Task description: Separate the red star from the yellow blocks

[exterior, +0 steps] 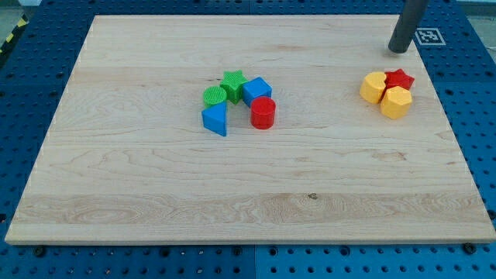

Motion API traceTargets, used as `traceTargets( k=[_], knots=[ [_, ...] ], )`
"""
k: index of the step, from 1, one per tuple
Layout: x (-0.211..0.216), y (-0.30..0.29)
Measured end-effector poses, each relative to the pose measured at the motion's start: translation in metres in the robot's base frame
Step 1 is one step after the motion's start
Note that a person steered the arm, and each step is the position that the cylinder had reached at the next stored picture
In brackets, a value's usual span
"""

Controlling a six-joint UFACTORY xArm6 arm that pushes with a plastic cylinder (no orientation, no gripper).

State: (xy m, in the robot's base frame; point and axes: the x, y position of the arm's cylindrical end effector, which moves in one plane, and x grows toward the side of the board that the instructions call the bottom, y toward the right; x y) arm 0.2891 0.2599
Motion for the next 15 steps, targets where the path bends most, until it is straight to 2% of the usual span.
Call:
traceTargets(
  k=[5,15],
  knots=[
    [-0.001,0.001],
    [-0.041,0.001]
  ],
)
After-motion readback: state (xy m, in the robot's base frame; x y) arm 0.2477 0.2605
